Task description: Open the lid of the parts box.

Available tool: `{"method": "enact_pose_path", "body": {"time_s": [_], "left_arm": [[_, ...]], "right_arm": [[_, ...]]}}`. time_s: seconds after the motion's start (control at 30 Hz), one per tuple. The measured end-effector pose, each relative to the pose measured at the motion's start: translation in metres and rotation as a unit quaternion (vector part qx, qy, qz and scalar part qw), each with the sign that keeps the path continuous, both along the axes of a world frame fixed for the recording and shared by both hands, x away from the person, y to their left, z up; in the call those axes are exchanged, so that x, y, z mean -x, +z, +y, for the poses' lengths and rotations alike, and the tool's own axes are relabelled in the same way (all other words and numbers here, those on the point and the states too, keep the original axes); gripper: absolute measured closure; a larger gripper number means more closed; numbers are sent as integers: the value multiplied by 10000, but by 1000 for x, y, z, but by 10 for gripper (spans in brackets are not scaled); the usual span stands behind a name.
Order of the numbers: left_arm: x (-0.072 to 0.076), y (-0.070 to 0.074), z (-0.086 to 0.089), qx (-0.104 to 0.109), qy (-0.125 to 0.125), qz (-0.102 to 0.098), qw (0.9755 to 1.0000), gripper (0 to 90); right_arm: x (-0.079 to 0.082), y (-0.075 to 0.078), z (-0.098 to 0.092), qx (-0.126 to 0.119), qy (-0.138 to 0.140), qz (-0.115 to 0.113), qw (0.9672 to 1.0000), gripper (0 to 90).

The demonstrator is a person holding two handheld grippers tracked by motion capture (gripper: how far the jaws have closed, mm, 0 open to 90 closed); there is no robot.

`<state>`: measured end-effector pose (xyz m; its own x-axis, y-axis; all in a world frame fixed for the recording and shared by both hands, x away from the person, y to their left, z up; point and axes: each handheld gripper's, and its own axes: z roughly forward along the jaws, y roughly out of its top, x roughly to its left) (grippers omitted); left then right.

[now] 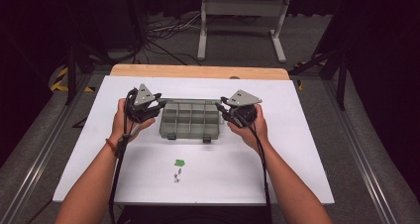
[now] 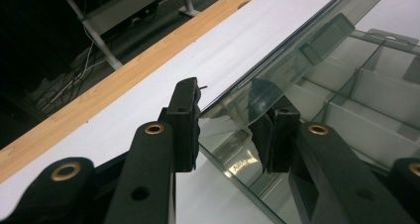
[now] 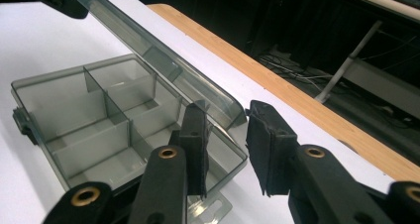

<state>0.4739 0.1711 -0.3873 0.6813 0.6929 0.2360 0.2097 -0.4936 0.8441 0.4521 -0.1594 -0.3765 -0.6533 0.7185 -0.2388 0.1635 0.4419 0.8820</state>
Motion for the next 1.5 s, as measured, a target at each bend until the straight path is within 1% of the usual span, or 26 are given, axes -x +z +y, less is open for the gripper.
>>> {"method": "enact_pose_path", "body": {"time_s": [0.07, 0.13, 0.17, 0.2, 0.27, 0.37, 0.4, 0.5, 0.57, 0.63, 0.67, 0.7, 0.73, 0.77, 0.83, 0.93, 0.97, 1.03, 1.1, 1.2, 1.27, 1.3, 1.37, 1.5], "left_arm": [[-3, 0, 0, 84, -3, 61, 9999, 643], [-6, 1, 1, 141, 6, 69, 9999, 643], [-7, 1, 1, 222, 19, 115, 9997, 642], [-9, 2, 1, 246, 23, 106, 9996, 642], [-10, 2, 1, 258, 15, 107, 9996, 643], [-12, 3, 1, 346, 41, 171, 9992, 643], [-13, 3, 1, 365, 71, 162, 9992, 643], [-15, 5, 0, 340, 77, 140, 9993, 645], [-16, 6, -1, 373, 97, 154, 9991, 644], [-18, 7, -1, 352, 110, 153, 9992, 644], [-19, 9, -2, 379, 116, 151, 9991, 644], [-19, 10, -2, 379, 126, 169, 9991, 644], [-21, 11, -2, 340, 118, 130, 9993, 644], [-21, 12, -2, 349, 149, 145, 9992, 644], [-23, 12, -2, 430, 153, 153, 9988, 644], [-25, 12, -2, 460, 156, 146, 9987, 644], [-26, 12, -2, 473, 196, 147, 9986, 646], [-29, 12, -2, 554, 213, 212, 9980, 655], [-32, 13, -1, 569, 242, 189, 9979, 659], [-34, 12, -1, 640, 285, 212, 9973, 663], [-36, 12, -1, 657, 272, 221, 9972, 666], [-37, 11, -1, 735, 304, 244, 9965, 668], [-38, 10, -1, 717, 312, 245, 9966, 671], [-42, 7, -1, 798, 355, 298, 9957, 671]], "right_arm": [[-4, -1, 0, -157, -38, 93, 9998, 687], [-7, -3, 2, -223, -120, 76, 9996, 684], [-9, -4, 2, -255, -138, 76, 9996, 683], [-10, -5, 2, -298, -163, 68, 9994, 683], [-13, -5, 2, -348, -208, 58, 9992, 685], [-15, -5, 2, -412, -263, 73, 9988, 686], [-16, -5, 2, -424, -251, 86, 9987, 688], [-19, -4, 3, -445, -282, 32, 9986, 691], [-20, -3, 3, -506, -289, 36, 9983, 689], [-21, -2, 2, -507, -320, 28, 9982, 699], [-22, -2, 2, -508, -332, 29, 9982, 700], [-23, -1, 1, -539, -357, 32, 9979, 701], [-24, 0, 0, -561, -371, 32, 9977, 702], [-25, 0, 0, -577, -381, 30, 9976, 704], [-27, 0, 0, -545, -410, -2, 9977, 705], [-29, 0, 0, -536, -409, -2, 9977, 710], [-30, 0, 1, -514, -436, 4, 9977, 714], [-34, 1, 0, -567, -473, 18, 9973, 720], [-37, 2, -1, -563, -519, 14, 9971, 732], [-40, 2, 0, -575, -523, 17, 9970, 740], [-43, 0, 2, -501, -551, 15, 9972, 744], [-44, -1, 2, -479, -556, 26, 9973, 745], [-45, -3, 3, -486, -568, 40, 9972, 747], [-49, -7, 6, -515, -593, 69, 9969, 748]]}}
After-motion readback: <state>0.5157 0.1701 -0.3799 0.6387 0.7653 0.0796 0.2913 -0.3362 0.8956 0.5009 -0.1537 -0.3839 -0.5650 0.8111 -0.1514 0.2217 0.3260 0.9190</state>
